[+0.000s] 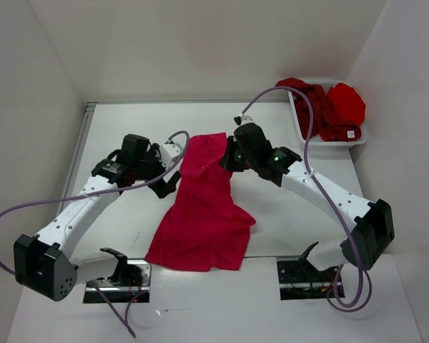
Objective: Fold and stack the t-shirts
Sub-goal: Flatten out the tshirt
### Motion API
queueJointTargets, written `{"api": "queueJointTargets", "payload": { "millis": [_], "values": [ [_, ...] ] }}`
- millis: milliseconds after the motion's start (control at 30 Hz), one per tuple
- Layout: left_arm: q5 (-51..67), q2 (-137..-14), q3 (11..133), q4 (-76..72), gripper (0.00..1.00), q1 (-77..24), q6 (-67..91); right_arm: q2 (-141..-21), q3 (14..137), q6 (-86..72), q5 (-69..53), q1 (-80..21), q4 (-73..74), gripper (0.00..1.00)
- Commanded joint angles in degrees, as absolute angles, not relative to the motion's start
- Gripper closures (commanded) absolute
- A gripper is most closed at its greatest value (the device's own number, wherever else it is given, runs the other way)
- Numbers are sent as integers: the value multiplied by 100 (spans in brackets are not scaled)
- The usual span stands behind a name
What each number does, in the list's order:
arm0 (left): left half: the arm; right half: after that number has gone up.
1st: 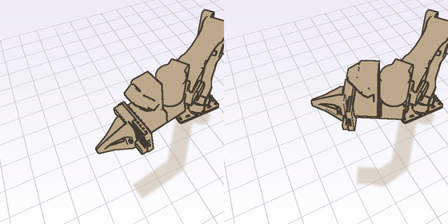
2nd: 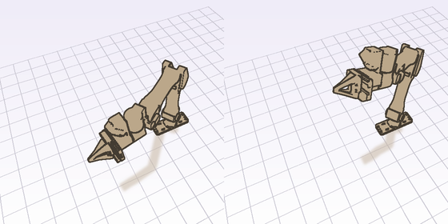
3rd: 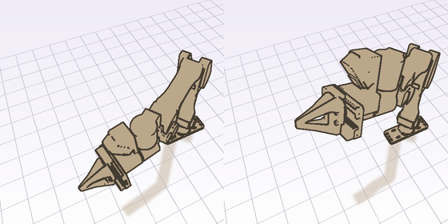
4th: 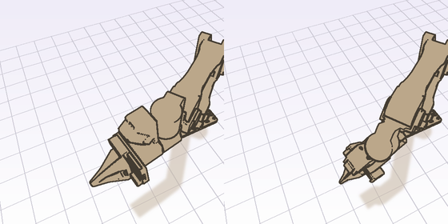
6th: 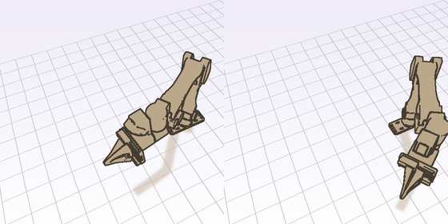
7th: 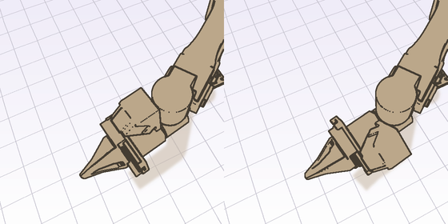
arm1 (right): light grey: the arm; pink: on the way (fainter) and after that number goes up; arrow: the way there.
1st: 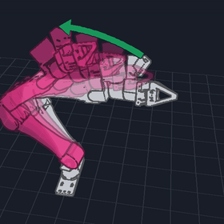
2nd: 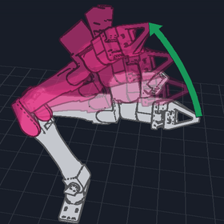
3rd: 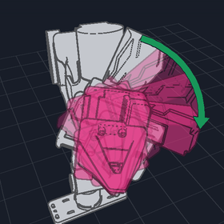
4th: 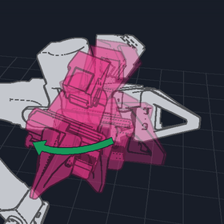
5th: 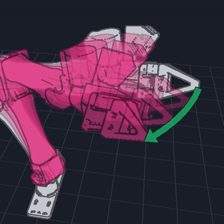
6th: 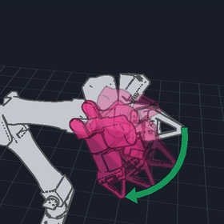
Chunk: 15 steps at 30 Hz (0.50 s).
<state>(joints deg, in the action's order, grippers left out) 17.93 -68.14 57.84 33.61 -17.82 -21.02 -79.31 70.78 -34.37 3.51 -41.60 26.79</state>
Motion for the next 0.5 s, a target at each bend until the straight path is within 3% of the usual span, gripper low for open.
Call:
{"api": "queueJointTargets", "payload": {
  "millis": [0,267,467],
  "values": [
    [1979,-6794,5714,3585,0,-2335,-2364,-8007,7102,-3577,395,-3729,2899,100],
    [11,-7198,4922,2752,0,-2918,-2162,-7550,7181,-3384,1053,-2927,3208,100],
    [-439,-7462,4263,2199,0,-3647,-2601,-7375,7242,-3279,1283,-2760,3147,100]
  ]
}}
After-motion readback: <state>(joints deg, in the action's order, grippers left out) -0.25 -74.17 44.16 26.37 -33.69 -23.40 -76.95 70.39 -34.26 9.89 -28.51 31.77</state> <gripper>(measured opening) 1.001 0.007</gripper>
